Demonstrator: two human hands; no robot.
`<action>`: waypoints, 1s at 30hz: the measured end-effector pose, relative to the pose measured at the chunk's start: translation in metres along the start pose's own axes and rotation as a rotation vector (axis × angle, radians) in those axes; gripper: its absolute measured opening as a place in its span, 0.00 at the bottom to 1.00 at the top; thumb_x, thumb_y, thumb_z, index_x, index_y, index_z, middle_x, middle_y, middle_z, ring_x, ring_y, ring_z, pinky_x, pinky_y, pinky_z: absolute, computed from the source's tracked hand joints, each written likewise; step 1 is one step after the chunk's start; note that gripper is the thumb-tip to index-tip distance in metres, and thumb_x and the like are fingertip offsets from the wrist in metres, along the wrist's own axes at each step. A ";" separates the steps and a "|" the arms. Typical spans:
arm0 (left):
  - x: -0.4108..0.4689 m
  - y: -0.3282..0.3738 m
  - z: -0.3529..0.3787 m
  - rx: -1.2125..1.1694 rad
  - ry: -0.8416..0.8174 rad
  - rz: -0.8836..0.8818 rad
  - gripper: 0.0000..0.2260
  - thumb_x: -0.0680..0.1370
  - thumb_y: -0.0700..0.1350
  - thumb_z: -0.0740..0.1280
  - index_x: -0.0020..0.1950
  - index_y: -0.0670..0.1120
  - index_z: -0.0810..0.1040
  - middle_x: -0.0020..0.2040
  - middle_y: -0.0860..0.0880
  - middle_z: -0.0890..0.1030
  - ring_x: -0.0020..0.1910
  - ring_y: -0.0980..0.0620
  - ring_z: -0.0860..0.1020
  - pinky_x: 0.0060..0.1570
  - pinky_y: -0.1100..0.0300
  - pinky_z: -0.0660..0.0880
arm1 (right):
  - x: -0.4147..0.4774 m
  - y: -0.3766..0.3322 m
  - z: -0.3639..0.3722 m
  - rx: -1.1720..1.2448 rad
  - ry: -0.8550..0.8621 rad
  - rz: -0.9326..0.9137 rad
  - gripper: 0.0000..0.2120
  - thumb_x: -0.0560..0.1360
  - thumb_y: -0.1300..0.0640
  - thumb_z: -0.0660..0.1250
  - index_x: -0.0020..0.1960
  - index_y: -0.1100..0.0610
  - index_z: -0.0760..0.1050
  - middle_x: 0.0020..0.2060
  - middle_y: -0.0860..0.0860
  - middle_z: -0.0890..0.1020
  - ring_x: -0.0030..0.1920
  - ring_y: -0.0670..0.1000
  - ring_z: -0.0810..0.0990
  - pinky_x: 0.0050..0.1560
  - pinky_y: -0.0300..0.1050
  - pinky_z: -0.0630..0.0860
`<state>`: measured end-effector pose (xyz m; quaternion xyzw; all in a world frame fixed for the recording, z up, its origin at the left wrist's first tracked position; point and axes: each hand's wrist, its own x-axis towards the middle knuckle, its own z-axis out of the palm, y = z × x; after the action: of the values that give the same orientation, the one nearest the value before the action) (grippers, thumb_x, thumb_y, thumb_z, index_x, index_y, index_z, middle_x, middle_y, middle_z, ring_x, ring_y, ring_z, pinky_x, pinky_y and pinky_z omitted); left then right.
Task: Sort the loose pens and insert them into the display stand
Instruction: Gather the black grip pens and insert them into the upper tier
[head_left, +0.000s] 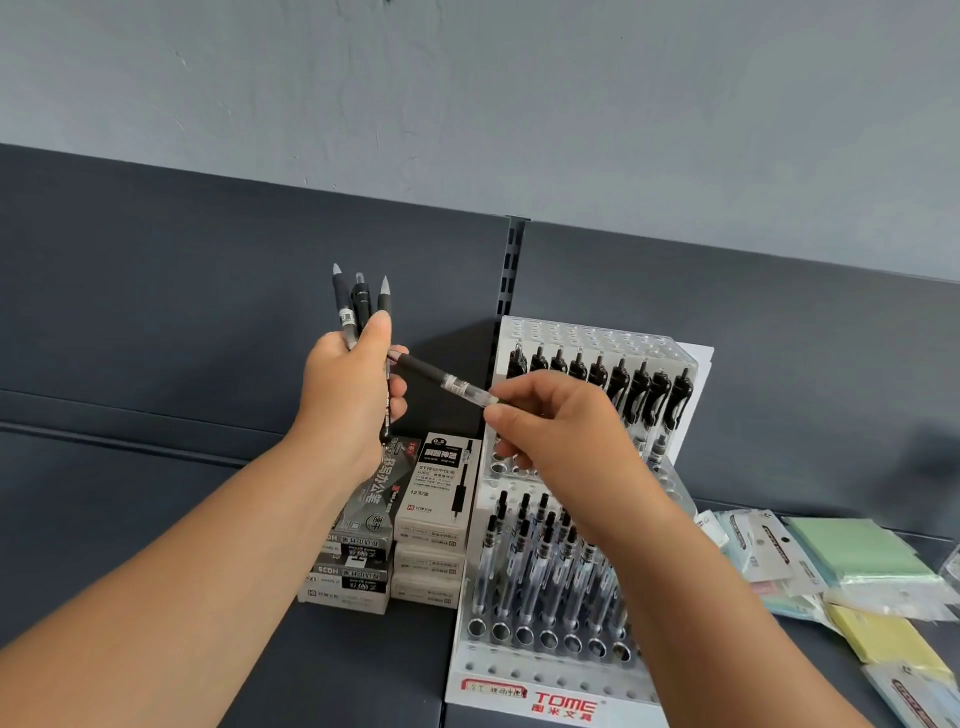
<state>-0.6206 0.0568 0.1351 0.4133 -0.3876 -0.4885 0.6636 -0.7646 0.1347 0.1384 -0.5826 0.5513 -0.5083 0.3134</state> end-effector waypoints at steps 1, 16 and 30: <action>-0.002 0.000 -0.002 -0.019 -0.044 -0.021 0.09 0.78 0.49 0.66 0.44 0.45 0.71 0.41 0.47 0.78 0.26 0.56 0.68 0.21 0.65 0.65 | 0.001 -0.001 -0.003 0.034 0.002 0.001 0.04 0.74 0.62 0.70 0.48 0.57 0.78 0.32 0.50 0.81 0.32 0.45 0.78 0.35 0.40 0.76; -0.012 -0.019 -0.002 0.072 -0.232 -0.215 0.06 0.78 0.44 0.65 0.45 0.43 0.71 0.35 0.46 0.73 0.25 0.54 0.67 0.20 0.64 0.64 | 0.017 0.004 -0.027 0.581 0.232 0.023 0.06 0.76 0.66 0.66 0.42 0.58 0.73 0.38 0.54 0.81 0.34 0.47 0.81 0.37 0.39 0.78; -0.022 -0.026 -0.002 0.231 -0.376 -0.118 0.07 0.80 0.40 0.61 0.57 0.45 0.75 0.45 0.47 0.81 0.37 0.53 0.76 0.39 0.58 0.73 | 0.032 0.009 -0.021 -0.252 0.324 -0.160 0.03 0.77 0.57 0.66 0.50 0.52 0.77 0.36 0.45 0.81 0.30 0.42 0.73 0.35 0.39 0.70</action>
<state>-0.6322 0.0734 0.1084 0.4104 -0.5329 -0.5473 0.4980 -0.7913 0.1065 0.1439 -0.5695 0.6058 -0.5457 0.1042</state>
